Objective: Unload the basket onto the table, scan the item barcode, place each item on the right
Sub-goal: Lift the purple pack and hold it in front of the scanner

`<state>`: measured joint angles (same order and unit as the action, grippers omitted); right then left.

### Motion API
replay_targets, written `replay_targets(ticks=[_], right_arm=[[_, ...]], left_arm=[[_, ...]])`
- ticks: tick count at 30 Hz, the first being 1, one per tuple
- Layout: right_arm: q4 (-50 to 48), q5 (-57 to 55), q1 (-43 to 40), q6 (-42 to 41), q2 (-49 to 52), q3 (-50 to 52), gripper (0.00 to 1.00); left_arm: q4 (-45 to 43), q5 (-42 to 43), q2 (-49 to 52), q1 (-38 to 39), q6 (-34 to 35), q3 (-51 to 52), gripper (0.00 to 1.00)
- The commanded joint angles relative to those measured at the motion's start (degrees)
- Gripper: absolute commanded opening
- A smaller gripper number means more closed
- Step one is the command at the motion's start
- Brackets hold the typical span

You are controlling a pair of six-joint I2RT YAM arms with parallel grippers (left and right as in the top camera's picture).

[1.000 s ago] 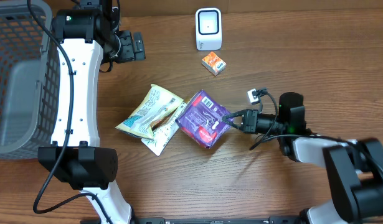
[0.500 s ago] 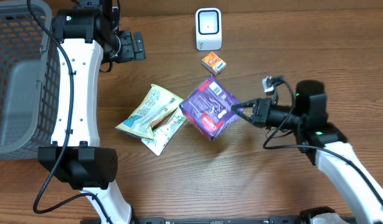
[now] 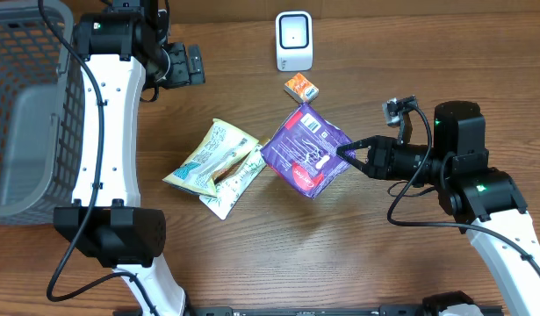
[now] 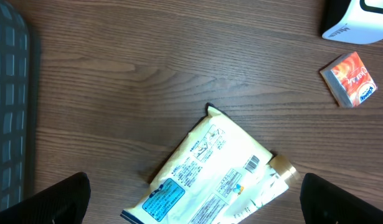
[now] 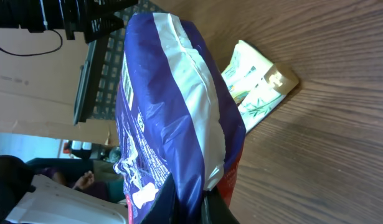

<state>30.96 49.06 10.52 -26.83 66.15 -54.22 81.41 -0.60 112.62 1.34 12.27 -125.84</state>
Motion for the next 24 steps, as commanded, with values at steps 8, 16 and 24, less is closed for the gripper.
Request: replay_targets(ticks=[8, 16, 24], right_arm=[[-2.9, -28.1, 2.4, 13.4, 0.5, -2.1, 0.04], [-24.2, -47.7, 7.9, 25.7, 10.0, -2.1, 0.04], [-59.8, -74.7, 11.4, 56.3, 27.4, -2.2, 0.04]], left_arm=[[-0.3, 0.6, -1.1, -0.6, 1.1, -0.9, 1.00], [-0.5, 0.6, -1.1, -0.6, 1.1, -0.9, 1.00], [-0.8, 0.6, -1.1, -0.6, 1.0, -0.9, 1.00]])
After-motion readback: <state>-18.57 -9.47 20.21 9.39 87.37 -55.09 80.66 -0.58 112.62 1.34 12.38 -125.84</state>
